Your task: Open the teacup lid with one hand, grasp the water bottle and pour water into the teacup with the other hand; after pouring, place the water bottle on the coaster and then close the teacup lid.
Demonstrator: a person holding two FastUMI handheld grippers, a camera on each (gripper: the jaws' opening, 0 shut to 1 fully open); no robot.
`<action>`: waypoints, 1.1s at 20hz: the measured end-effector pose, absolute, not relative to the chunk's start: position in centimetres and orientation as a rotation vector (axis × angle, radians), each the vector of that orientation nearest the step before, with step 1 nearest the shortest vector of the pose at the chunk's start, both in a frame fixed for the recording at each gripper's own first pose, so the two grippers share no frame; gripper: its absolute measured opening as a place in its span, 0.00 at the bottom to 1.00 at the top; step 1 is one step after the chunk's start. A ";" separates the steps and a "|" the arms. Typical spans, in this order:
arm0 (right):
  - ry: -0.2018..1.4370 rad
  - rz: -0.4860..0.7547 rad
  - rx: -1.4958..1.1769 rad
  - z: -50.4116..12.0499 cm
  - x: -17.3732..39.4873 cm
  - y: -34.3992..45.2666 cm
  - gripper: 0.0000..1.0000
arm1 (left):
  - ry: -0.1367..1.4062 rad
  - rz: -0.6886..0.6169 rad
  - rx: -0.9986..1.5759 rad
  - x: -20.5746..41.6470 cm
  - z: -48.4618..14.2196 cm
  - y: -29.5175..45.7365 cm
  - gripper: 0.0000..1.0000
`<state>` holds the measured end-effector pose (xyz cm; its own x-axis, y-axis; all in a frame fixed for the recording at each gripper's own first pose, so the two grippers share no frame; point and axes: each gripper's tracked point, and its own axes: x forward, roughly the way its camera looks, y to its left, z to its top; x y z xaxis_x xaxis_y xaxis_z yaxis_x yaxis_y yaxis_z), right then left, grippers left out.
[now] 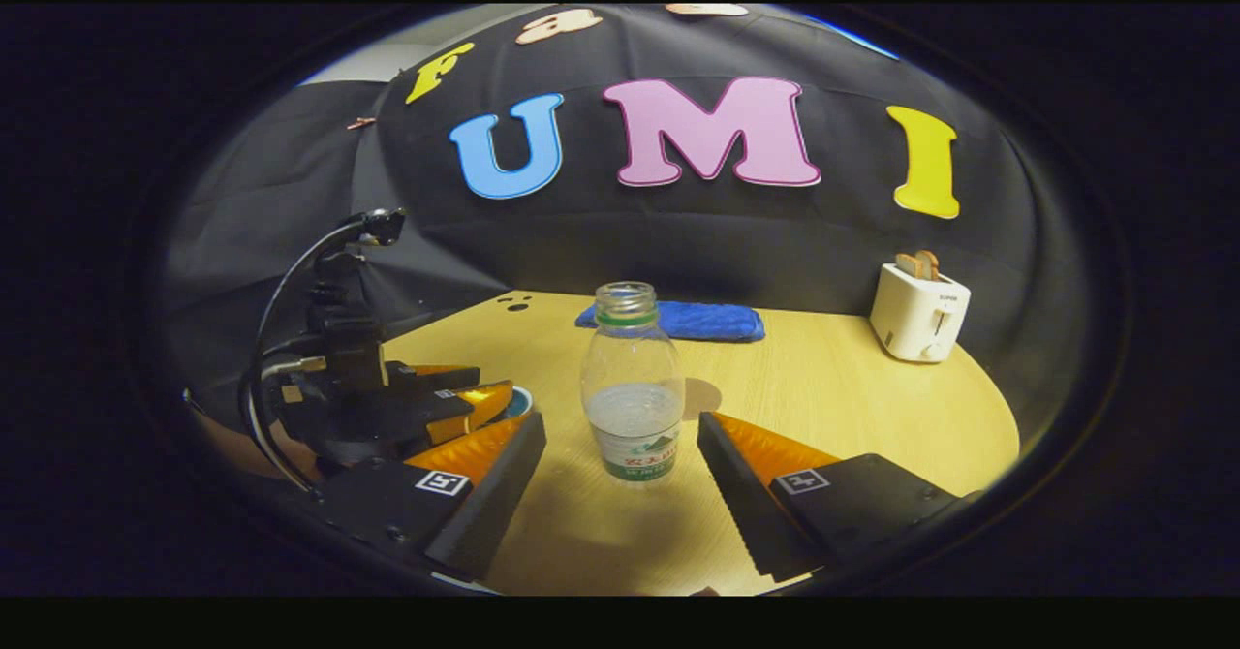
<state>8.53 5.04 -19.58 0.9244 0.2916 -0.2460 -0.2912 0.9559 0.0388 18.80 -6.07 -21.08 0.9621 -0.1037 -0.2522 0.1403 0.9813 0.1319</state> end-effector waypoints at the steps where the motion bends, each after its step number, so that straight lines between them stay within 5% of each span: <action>1: 0.255 0.299 -0.001 -19.8 8.5 5.0 0.98 | 0.247 -0.125 0.150 18.6 -21.2 -6.1 0.52; 8: 0.252 0.306 -0.004 -20.2 9.1 5.6 0.98 | 0.235 -0.140 0.198 18.5 -21.7 -6.5 0.48; 10: 0.248 0.303 -0.003 -20.3 9.2 5.6 0.98 | 0.227 -0.145 0.218 18.4 -21.6 -6.7 0.34; 15: 0.232 0.286 0.006 -20.9 10.3 5.7 0.98 | 0.209 -0.144 0.217 18.5 -21.8 -6.6 0.28; 17: 0.217 0.276 0.008 -21.1 10.9 5.6 0.98 | 0.203 -0.146 0.203 18.5 -21.6 -6.7 0.33; 22: 0.186 0.240 0.040 -20.8 12.5 6.0 1.00 | 0.182 -0.126 0.137 18.0 -20.2 -6.1 0.23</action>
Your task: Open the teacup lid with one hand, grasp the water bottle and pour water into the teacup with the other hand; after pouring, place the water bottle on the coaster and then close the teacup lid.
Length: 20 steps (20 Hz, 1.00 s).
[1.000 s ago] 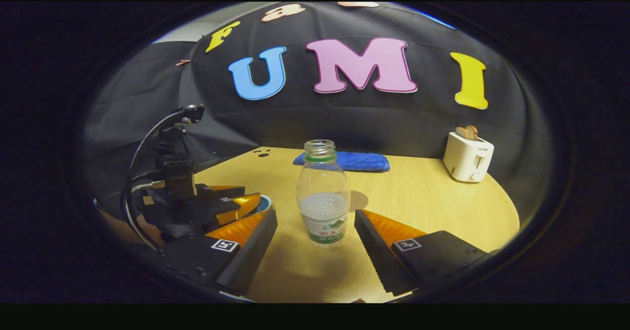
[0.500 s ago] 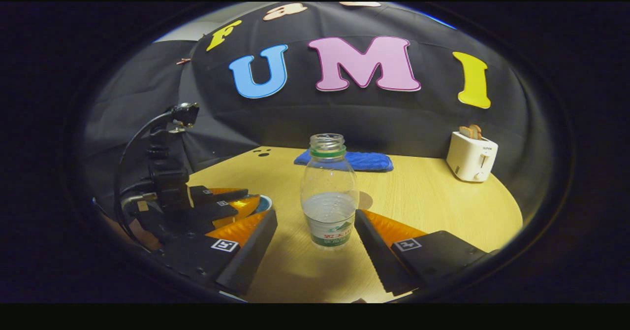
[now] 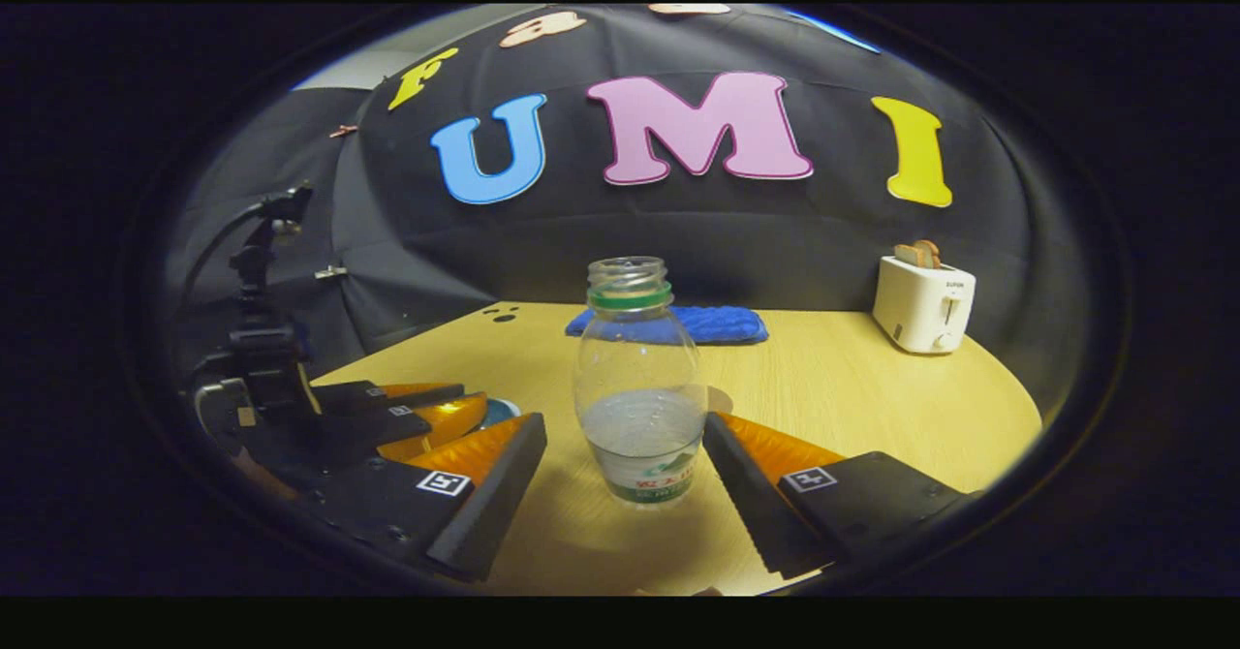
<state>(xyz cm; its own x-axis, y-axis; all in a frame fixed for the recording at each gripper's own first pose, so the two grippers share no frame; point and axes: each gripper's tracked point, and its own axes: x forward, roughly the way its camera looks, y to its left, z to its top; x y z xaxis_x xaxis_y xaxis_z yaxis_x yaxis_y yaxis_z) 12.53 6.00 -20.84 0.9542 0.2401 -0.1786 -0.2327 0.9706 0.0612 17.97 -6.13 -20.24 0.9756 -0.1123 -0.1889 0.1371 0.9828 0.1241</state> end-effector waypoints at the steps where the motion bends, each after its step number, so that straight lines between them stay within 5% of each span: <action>1: 0.174 0.230 0.039 -20.8 12.8 6.0 1.00 | 0.180 -0.116 0.128 17.8 -20.0 -5.8 0.27; 12: 0.146 0.114 0.033 -22.7 15.0 5.9 1.00 | 0.190 -0.051 0.085 16.6 -20.8 -2.6 0.27; 16: 0.144 0.080 0.036 -22.7 15.5 5.6 0.80 | 0.197 -0.059 0.079 16.5 -21.1 -2.4 0.30; 20: 0.142 0.086 0.014 -22.5 15.7 6.0 0.80 | 0.192 -0.067 0.080 16.6 -21.0 -2.0 0.27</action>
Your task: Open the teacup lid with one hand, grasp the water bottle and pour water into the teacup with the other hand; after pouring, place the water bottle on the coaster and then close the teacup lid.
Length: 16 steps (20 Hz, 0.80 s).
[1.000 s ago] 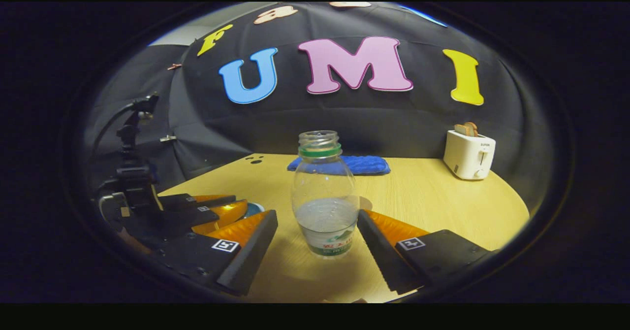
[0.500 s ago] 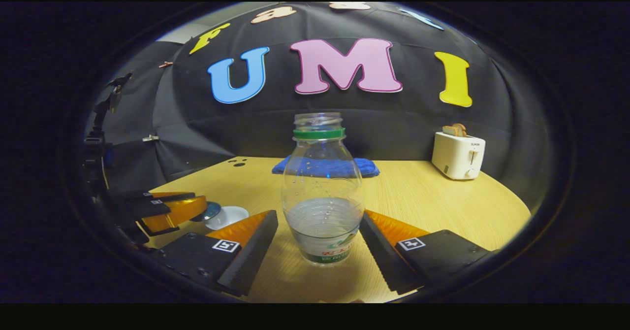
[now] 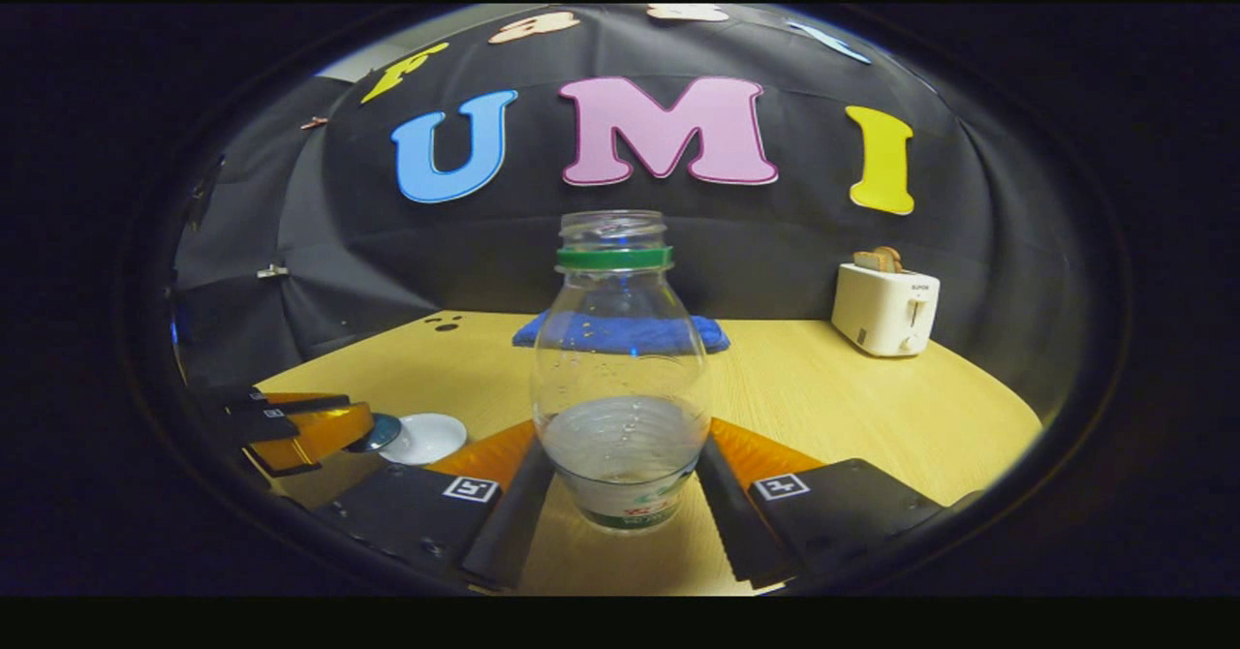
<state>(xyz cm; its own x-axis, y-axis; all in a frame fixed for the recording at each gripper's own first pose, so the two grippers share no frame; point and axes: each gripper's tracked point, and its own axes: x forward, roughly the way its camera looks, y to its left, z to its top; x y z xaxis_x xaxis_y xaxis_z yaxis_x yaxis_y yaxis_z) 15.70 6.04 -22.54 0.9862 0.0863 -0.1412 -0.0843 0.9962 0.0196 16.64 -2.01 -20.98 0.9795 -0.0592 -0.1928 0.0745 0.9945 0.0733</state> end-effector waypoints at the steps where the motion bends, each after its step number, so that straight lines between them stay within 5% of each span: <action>1: 0.149 0.088 0.010 -22.5 15.8 6.1 0.78 | 0.190 -0.069 0.080 16.7 -20.9 -1.9 0.27; 16: 0.039 0.271 -0.785 -18.9 19.1 9.3 0.75 | 0.136 0.071 0.000 14.2 -19.6 6.2 0.27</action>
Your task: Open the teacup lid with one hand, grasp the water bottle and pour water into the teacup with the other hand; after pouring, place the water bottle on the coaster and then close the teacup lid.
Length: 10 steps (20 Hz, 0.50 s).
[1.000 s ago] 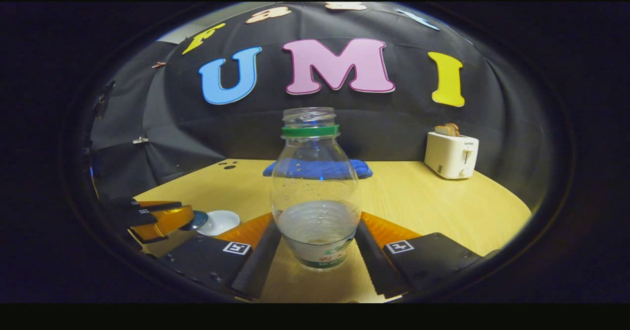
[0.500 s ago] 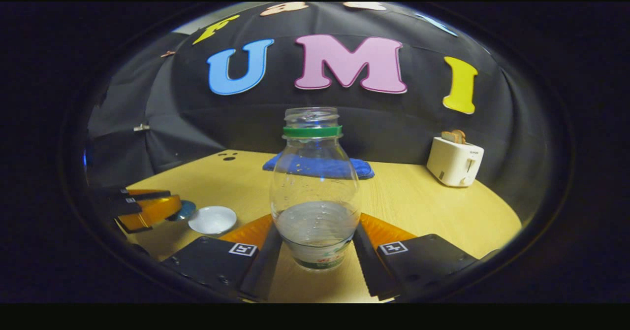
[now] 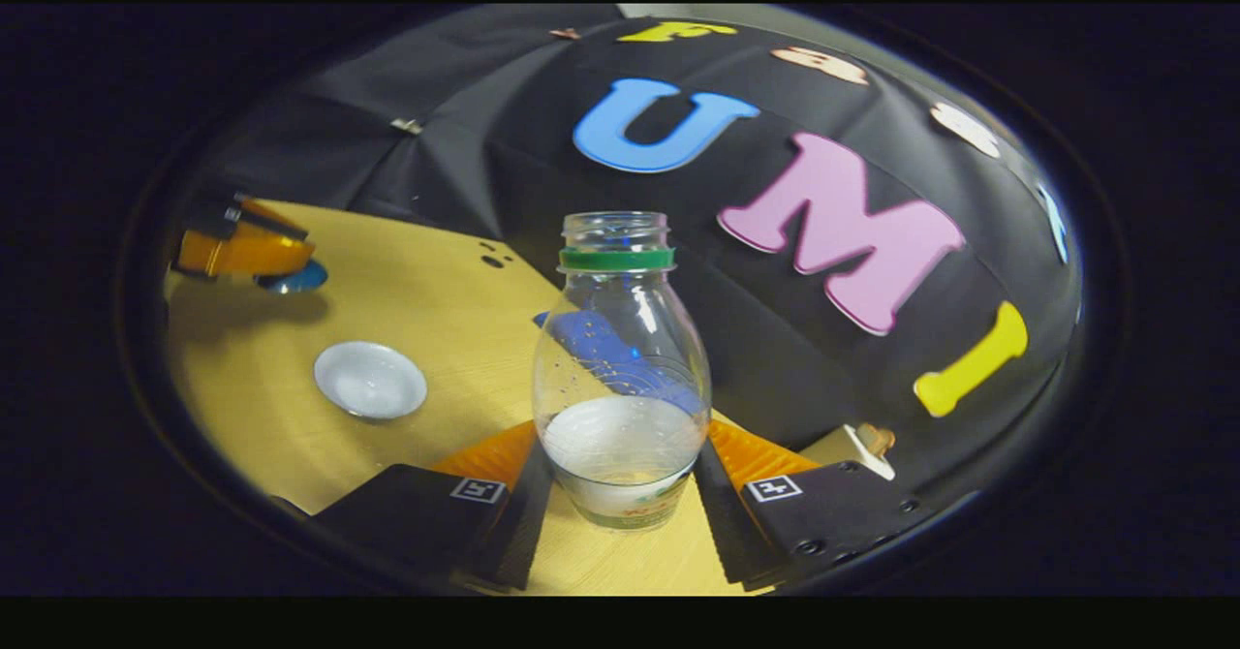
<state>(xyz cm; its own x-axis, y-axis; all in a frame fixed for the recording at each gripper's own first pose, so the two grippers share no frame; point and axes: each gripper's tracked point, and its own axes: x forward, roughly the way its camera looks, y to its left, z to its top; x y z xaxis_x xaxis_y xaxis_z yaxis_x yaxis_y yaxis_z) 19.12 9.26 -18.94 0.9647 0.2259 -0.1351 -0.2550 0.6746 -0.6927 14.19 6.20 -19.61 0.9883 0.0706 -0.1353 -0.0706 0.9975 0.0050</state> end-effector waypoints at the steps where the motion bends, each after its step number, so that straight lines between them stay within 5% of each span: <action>1: 0.037 0.293 -0.829 -19.4 19.2 9.8 0.75 | 0.140 0.086 0.009 13.9 -20.0 7.0 0.27; 10: 0.062 0.296 -1.134 -22.2 20.3 9.8 0.75 | 0.141 0.145 -0.026 11.6 -21.1 10.4 0.27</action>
<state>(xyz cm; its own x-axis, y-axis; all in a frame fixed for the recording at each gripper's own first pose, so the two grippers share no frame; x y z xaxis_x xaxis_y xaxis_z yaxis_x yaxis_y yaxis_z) 20.27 9.75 -22.24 0.9593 0.2010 -0.1983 -0.2639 0.3884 -0.8829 11.56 10.38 -21.12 0.9797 0.1419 -0.1418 -0.1456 0.9892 -0.0154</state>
